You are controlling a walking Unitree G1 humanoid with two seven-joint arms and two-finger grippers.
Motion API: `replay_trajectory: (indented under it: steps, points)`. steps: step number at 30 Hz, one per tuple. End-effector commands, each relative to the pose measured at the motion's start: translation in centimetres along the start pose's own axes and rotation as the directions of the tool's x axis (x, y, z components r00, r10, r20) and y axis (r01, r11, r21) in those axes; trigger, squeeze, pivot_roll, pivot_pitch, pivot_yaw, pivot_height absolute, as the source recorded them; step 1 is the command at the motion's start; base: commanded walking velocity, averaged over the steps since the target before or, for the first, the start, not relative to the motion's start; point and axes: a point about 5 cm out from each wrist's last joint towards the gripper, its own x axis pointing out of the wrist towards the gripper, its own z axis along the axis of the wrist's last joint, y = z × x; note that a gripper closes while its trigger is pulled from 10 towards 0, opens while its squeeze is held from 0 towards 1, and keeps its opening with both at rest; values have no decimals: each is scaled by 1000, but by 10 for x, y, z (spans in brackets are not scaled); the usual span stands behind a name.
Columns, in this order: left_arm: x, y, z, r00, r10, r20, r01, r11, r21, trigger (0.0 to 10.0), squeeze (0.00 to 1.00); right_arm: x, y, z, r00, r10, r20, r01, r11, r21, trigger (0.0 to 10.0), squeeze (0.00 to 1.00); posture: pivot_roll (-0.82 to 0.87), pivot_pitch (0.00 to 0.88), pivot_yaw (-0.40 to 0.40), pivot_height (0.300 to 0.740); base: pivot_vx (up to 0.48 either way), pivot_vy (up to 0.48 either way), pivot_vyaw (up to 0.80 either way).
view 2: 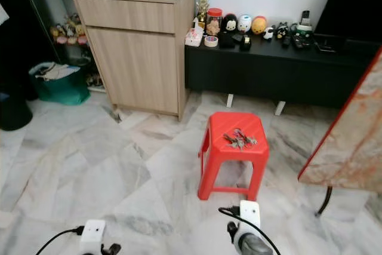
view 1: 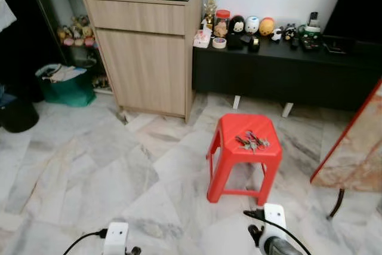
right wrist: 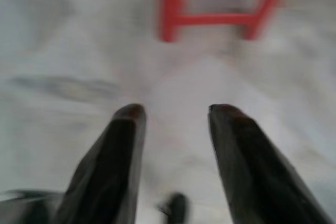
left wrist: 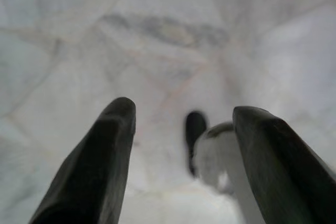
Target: Hang keys on a hook
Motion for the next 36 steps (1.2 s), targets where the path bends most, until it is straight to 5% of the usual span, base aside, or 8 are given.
replay_trajectory:
  steps: [1, 36]
  points:
    - [2, -10, 5, 1000, -23, 17, 23, 1000, -4, 10000, 0, -2, -17, -4, 999, -46, -8, 46, 999, -4, 10000, 0, 70, 0, -41, 740, 341, 0, 0]
    - [2, -9, 6, 1000, -12, 21, 12, 1000, -3, 10000, 0, -2, -17, -3, 999, -53, 0, 53, 999, 5, 10000, 0, 69, 0, -42, 740, 346, 0, 0]
